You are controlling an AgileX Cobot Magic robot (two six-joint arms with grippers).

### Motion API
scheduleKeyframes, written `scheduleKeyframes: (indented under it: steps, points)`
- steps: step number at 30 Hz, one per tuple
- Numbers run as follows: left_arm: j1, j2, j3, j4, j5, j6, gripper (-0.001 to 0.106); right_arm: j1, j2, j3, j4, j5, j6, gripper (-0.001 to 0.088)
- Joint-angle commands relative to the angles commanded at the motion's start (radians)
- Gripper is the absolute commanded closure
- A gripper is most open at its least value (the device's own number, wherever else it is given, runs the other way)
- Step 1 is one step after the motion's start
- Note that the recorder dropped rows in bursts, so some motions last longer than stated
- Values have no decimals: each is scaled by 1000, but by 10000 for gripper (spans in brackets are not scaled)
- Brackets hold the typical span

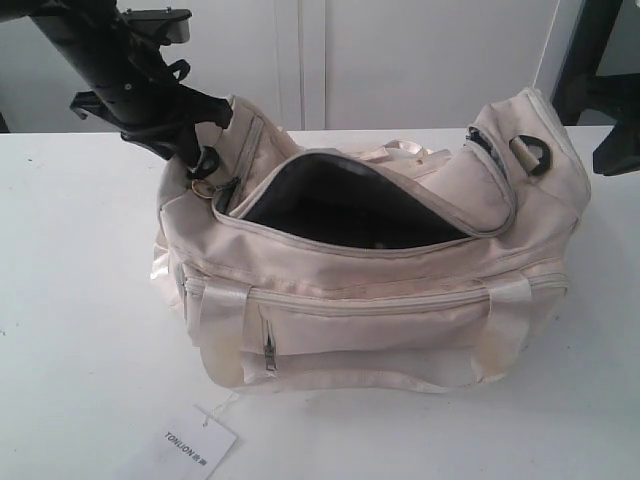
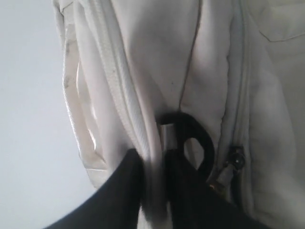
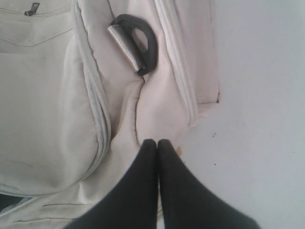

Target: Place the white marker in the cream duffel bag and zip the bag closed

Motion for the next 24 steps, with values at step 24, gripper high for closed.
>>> scheduleKeyframes:
  steps: [24]
  points:
    - [180,0,0,-631,62,270,1053,83,0,0,381,57,-422,868]
